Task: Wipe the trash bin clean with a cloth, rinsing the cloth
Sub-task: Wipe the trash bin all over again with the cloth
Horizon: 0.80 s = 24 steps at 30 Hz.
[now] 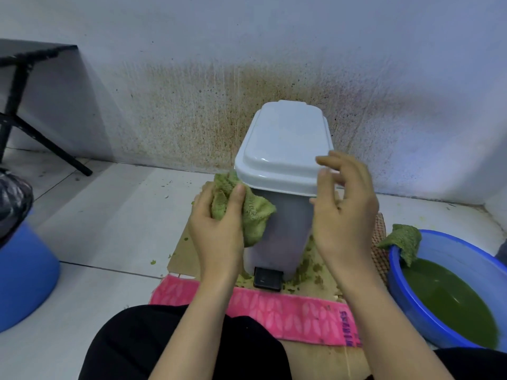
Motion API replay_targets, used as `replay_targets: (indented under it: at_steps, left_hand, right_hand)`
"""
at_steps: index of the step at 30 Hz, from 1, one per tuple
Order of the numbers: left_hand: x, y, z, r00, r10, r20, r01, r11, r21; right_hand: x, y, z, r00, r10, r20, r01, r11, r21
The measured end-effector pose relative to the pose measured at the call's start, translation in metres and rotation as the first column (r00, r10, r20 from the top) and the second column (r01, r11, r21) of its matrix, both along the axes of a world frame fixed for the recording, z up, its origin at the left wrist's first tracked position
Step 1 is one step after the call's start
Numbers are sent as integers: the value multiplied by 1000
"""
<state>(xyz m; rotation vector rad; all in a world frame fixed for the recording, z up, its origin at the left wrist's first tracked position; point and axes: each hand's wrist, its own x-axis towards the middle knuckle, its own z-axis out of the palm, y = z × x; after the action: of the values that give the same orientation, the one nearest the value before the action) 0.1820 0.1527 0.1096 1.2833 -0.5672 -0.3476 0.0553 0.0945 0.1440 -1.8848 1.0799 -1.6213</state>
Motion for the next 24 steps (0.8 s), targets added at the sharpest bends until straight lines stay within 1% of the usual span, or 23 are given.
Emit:
replay_targets:
  at_steps: [1, 2, 4, 5, 6, 7, 8, 9, 10, 11, 12, 13, 14, 15, 16, 17, 18, 19, 20, 21, 22, 23, 24]
  left_hand:
    - [2, -2, 1, 982, 41, 183, -43, 999, 5]
    - [2, -6, 3, 928, 57, 369, -60, 998, -2]
    - [-1, -18, 2, 735, 42, 677, -87, 996, 33]
    - [-1, -23, -2, 639, 31, 769, -125, 990, 64]
    - [1, -26, -3, 572, 28, 820, -177, 980, 90]
    - [5, -28, -6, 556, 36, 830, -214, 972, 101]
    - [9, -26, -9, 595, 44, 803, -216, 971, 107]
    - [14, -23, -9, 699, 49, 713, -176, 979, 106]
    - [19, -20, -6, 848, 22, 530, -90, 991, 103]
    - [24, -16, -1, 969, -55, 242, 38, 997, 72]
    - [28, -13, 6, 980, -182, -81, 182, 983, -8]
    - [30, -8, 13, 882, -329, -336, 307, 944, -119]
    - [32, -3, 19, 745, -456, -486, 395, 890, -230]
    - [33, 2, 25, 626, -545, -558, 446, 837, -318]
    - [33, 6, 31, 537, -613, -579, 480, 787, -388]
    - [33, 9, 36, 486, -658, -576, 498, 749, -436]
    - [32, 12, 40, 457, -692, -558, 513, 718, -470]
    - [31, 13, 43, 442, -713, -544, 516, 698, -496]
    - [29, 15, 46, 432, -725, -536, 516, 686, -513]
    - [25, 16, 48, 420, -736, -531, 520, 675, -524]
    - [21, 18, 50, 418, -739, -528, 529, 671, -520]
    - [16, 19, 52, 425, -737, -526, 539, 673, -507]
    - [12, 22, 55, 447, -726, -523, 546, 684, -484]
  right_hand:
    - [-2, -10, -1, 998, -58, -22, 58, 998, -12]
    - [-1, -18, -3, 995, -72, -74, 73, 997, 1]
    - [7, -29, -12, 967, -55, -248, 66, 997, 36]
    - [10, -31, -17, 941, -70, -332, 85, 996, 31]
    - [13, -33, -22, 919, -94, -383, 108, 994, 15]
    - [14, -34, -26, 909, -116, -400, 126, 992, -2]
    - [14, -35, -28, 910, -127, -394, 134, 991, -11]
    - [14, -36, -28, 916, -128, -380, 134, 991, -10]
    - [12, -37, -27, 920, -116, -373, 126, 992, 4]
    - [10, -38, -25, 918, -102, -382, 118, 993, 20]
    - [9, -38, -23, 910, -93, -403, 115, 993, 30]
    - [8, -37, -21, 904, -84, -420, 108, 993, 35]
    - [7, -33, -19, 907, -72, -414, 96, 995, 38]
    - [7, -27, -15, 930, -54, -364, 70, 997, 33]
    - [7, -19, -13, 958, -27, -286, 32, 999, 14]
    - [7, -7, -8, 980, 17, -198, -16, 1000, 7]
    - [9, 4, -5, 991, 97, -96, -93, 995, 45]
    - [11, 15, 0, 977, 215, 14, -214, 964, 156]
    - [13, 24, 7, 922, 361, 140, -387, 867, 314]
    - [15, 29, 11, 830, 485, 278, -558, 702, 442]
    - [15, 32, 13, 743, 536, 401, -668, 550, 501]
    - [14, 32, 14, 685, 540, 489, -726, 455, 516]
    - [13, 31, 15, 656, 512, 555, -754, 414, 509]
